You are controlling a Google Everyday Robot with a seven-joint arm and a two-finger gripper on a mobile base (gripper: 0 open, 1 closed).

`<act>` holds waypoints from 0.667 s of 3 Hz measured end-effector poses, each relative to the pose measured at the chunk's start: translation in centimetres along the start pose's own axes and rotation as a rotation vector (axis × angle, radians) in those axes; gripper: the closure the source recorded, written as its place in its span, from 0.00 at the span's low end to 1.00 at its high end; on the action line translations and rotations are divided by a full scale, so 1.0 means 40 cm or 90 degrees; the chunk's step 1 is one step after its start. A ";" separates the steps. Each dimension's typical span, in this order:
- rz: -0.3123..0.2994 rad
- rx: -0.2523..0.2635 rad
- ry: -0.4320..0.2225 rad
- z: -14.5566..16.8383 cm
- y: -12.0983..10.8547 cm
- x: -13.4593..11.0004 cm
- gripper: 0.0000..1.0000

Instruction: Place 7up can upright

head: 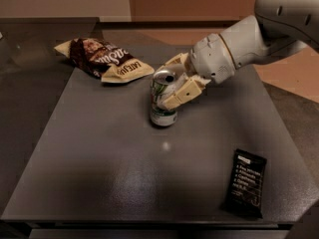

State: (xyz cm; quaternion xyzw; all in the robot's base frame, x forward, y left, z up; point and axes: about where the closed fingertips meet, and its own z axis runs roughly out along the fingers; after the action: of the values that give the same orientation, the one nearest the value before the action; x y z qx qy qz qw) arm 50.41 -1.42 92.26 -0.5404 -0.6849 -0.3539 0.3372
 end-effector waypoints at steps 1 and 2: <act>-0.007 -0.001 -0.011 0.010 -0.004 -0.005 0.83; -0.016 -0.003 -0.022 0.016 -0.009 -0.009 0.61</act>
Offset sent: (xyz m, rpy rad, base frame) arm -0.0052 0.0026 -0.0139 -0.0639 0.0581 -0.0566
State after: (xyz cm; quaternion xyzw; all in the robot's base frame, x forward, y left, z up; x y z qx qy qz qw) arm 50.06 -1.11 91.56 -0.5384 -0.6969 -0.3499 0.3194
